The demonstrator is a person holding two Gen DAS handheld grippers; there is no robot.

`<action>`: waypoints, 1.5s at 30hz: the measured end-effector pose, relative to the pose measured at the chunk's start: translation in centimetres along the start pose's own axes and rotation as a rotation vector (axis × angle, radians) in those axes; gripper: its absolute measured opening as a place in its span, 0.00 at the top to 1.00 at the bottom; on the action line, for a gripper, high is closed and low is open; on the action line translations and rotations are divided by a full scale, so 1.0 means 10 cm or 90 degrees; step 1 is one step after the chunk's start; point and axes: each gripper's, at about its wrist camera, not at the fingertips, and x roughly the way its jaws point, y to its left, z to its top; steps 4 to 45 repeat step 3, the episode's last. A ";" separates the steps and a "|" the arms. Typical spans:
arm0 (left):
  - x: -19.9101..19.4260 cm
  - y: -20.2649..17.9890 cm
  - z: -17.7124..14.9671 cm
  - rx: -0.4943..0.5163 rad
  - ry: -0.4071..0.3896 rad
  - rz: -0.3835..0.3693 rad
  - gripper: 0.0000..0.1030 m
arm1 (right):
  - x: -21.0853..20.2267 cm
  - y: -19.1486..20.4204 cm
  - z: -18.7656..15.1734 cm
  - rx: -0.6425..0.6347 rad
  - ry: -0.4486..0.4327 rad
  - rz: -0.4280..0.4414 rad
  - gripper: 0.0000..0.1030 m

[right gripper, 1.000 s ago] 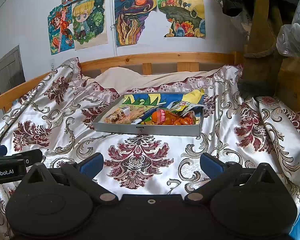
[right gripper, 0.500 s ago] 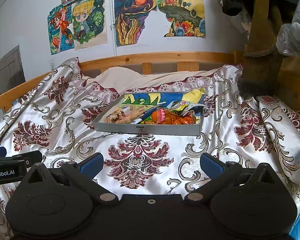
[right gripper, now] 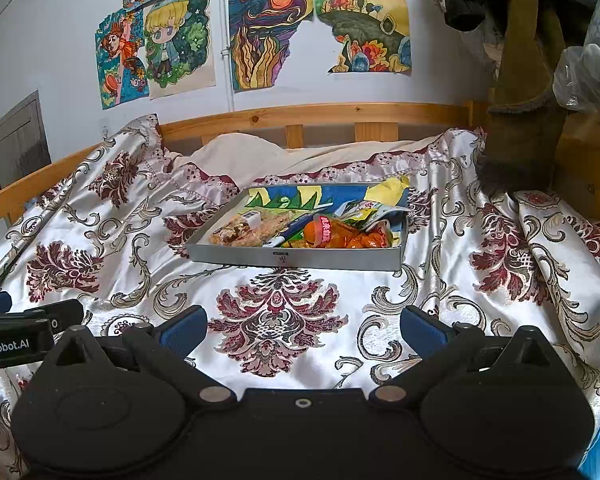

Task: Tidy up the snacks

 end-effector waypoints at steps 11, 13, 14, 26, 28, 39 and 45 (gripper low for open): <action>0.00 0.00 0.00 0.000 0.002 0.000 0.00 | 0.00 0.00 0.00 0.000 0.000 0.000 0.01; 0.00 0.00 0.00 0.000 0.002 0.000 0.00 | 0.00 0.00 0.00 0.000 0.000 0.000 0.01; 0.00 0.00 0.00 0.000 0.002 0.000 0.00 | 0.00 0.00 0.00 0.000 0.000 0.000 0.01; 0.00 0.00 0.00 0.000 0.002 0.000 0.00 | 0.00 0.00 0.00 0.000 0.000 0.000 0.01; 0.00 0.00 0.00 0.000 0.002 0.000 0.00 | 0.00 0.00 0.00 0.000 0.000 0.000 0.01; 0.00 0.00 0.00 0.000 0.002 0.000 0.00 | 0.00 0.00 0.00 0.000 0.000 0.000 0.01; 0.00 0.00 0.00 0.000 0.002 0.000 0.00 | 0.00 0.00 0.00 0.000 0.000 0.000 0.01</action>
